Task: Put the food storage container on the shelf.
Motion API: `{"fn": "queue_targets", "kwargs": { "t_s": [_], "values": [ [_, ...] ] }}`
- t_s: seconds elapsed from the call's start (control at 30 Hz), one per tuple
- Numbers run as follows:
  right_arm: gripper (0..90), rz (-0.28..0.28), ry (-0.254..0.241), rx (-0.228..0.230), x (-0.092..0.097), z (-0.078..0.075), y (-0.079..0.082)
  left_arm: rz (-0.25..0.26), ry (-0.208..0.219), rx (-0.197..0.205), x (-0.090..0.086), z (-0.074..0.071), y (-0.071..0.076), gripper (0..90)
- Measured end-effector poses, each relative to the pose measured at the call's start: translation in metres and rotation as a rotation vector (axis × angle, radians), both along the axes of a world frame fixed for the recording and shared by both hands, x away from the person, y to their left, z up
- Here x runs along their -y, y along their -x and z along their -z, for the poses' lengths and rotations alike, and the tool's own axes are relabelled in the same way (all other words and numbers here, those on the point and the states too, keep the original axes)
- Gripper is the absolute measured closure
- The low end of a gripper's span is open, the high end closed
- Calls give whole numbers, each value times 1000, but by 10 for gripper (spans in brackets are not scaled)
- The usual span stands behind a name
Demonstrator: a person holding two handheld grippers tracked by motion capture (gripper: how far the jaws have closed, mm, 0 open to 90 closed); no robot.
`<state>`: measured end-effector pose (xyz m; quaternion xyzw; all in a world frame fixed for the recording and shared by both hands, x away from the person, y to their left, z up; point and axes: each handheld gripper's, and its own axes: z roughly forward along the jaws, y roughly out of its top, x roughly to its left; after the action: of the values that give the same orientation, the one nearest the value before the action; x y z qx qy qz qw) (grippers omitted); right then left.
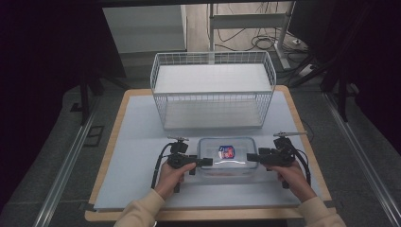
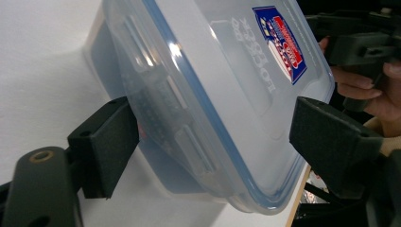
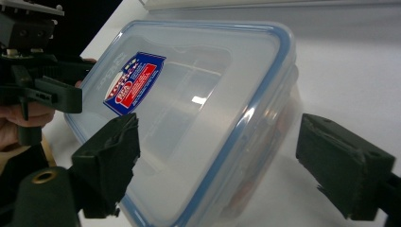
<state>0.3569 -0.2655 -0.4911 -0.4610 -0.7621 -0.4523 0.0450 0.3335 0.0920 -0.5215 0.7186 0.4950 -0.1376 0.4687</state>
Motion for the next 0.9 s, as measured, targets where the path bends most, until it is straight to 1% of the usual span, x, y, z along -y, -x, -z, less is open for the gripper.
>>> {"fn": "queue_targets", "kwargs": {
  "t_s": [0.17, 0.27, 0.3, 0.33, 0.4, 0.43, 0.47, 0.53, 0.6, 0.67, 0.9],
  "values": [
    [152, -3, -9, -49, -4, 8, -6, -3, 1, 8, -2, -1, 0, 196],
    [194, -16, -54, -106, -4, 11, -9, 2, 1, 9, -2, -1, 0, 201],
    [194, -18, -62, -118, -4, 12, -9, 2, 1, 10, -2, -1, 0, 202],
    [201, -18, -64, -122, -4, 12, -9, 3, 0, 10, -3, -1, 0, 203],
    [243, -19, -70, -127, -2, 12, -10, 5, 2, 12, -3, -1, 0, 204],
    [284, -20, -84, -130, 1, 11, -10, 6, 3, 13, -3, -1, 0, 206],
    [297, -18, -93, -132, 4, 11, -10, 5, 6, 16, -3, -1, 0, 208],
    [317, -12, -112, -149, 6, 12, -10, 0, 12, 14, -4, -1, 0, 212],
    [344, -4, -127, -147, 8, 12, -9, -25, 34, 18, -6, -1, 1, 253],
    [362, -4, -134, -145, 9, 11, -7, -24, 22, 38, -6, -3, 3, 263],
    [410, -4, -125, -97, 12, 6, 3, -44, 17, 68, -6, -7, 8, 315]
  ]
}}
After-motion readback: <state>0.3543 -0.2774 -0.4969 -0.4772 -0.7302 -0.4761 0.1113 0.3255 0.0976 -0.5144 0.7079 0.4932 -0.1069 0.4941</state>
